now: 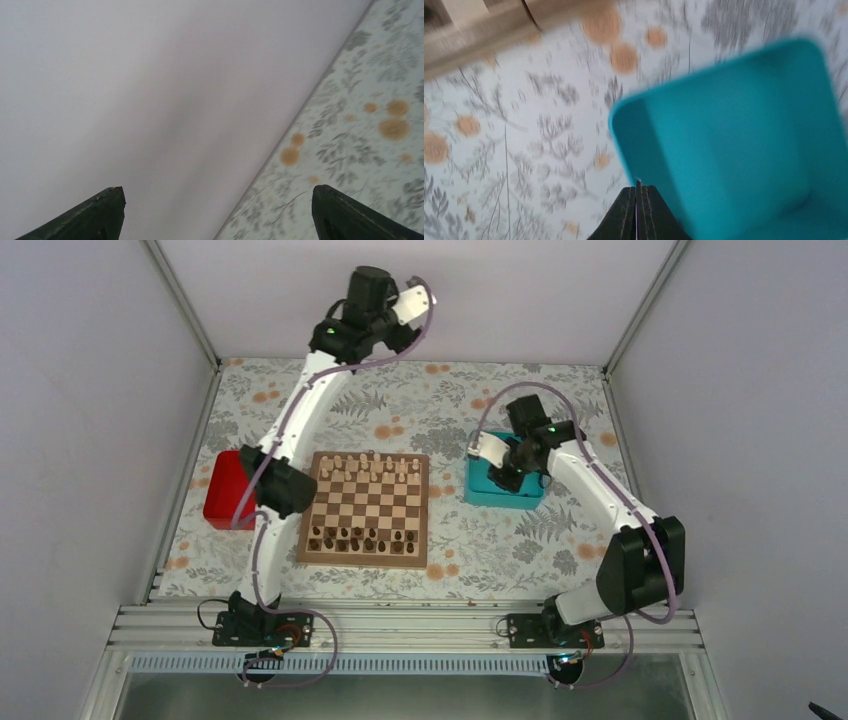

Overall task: Set up the chess pieces on the board
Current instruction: Adjust the storage box at the center of the board.

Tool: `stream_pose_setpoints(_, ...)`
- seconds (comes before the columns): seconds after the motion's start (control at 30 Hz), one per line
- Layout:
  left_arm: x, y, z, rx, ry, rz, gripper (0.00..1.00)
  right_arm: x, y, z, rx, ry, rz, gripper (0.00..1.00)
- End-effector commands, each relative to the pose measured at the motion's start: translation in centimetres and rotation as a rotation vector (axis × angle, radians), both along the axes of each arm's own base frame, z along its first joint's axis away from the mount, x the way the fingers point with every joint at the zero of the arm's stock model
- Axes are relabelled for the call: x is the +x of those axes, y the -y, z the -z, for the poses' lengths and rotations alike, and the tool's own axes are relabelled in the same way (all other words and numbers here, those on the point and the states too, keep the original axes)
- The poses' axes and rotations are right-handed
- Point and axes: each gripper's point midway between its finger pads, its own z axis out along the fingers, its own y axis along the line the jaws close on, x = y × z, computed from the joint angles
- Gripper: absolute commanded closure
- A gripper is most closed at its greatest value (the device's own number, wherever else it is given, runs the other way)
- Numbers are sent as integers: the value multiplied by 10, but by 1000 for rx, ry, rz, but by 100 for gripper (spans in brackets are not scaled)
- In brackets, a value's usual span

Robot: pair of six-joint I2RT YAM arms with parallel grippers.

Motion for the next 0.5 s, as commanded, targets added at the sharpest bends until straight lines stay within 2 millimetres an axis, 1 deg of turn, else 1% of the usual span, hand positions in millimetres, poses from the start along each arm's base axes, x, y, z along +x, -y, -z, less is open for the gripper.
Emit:
stream_pose_setpoints(0.0, -14, 70, 63, -11, -142, 115, 8, -23, 49, 21, -50, -86, 160, 96)
stream_pose_setpoints(0.03, -15, 83, 74, -12, -149, 123, 6, -23, 57, 23, -53, -78, 197, 96)
stream_pose_setpoints(0.07, -15, 96, 80, -21, -133, 130, 4, -23, 63, 25, -52, -70, 222, 96)
stream_pose_setpoints(0.13, -20, 120, 100, -11, -137, 149, 0, -21, 71, 29, -48, -59, 265, 96)
stream_pose_setpoints(0.23, -26, 149, 118, -4, -133, 167, 0, -13, 79, 35, -49, -48, 318, 96)
stream_pose_setpoints(0.33, -34, 176, 136, 22, -127, 198, 0, -5, 85, 44, -62, -52, 362, 96)
stream_pose_setpoints(0.4, -37, 186, 150, 46, -122, 208, 0, -6, 86, 50, -52, -76, 376, 96)
stream_pose_setpoints(0.47, -38, 191, 162, 59, -124, 208, 0, -14, 85, 53, -33, -100, 366, 96)
